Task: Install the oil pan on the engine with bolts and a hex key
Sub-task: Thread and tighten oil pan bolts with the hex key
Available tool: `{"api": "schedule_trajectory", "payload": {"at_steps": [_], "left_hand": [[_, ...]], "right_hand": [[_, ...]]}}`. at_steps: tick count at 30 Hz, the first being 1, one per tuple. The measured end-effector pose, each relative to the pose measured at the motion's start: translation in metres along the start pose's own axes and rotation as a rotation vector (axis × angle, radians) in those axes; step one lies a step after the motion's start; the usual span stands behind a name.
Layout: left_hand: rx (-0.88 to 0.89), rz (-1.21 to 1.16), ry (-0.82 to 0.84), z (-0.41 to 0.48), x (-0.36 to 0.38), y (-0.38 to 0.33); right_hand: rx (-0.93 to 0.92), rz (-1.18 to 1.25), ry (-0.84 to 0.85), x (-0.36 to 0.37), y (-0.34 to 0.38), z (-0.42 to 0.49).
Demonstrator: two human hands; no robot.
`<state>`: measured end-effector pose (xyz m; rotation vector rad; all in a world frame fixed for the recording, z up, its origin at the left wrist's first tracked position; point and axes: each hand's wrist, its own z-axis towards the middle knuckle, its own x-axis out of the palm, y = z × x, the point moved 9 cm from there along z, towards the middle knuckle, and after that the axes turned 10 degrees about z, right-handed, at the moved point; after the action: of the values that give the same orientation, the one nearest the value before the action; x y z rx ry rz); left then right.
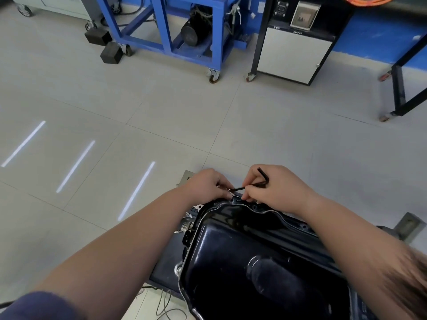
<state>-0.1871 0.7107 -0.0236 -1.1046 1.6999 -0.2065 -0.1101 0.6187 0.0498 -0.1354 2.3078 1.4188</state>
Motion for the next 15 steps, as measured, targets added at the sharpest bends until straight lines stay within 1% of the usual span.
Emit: {"api": "schedule_trajectory", "payload": {"at_steps": [4,6,10,15], "left_hand": [[0.029,0.015,0.015,0.001,-0.001,-0.003],[0.039,0.006,0.045,0.001,0.001,-0.005],[0.048,-0.057,0.108,0.001,0.005,-0.01],[0.038,-0.022,0.131,0.005,0.01,-0.007]], "right_hand": [[-0.074,-0.256,0.013,-0.002,0.02,0.007],[-0.104,-0.338,0.011,-0.004,0.03,0.01],[-0.107,-0.388,0.006,-0.004,0.036,0.014],[-0.124,-0.487,0.068,0.009,0.033,0.019]]}}
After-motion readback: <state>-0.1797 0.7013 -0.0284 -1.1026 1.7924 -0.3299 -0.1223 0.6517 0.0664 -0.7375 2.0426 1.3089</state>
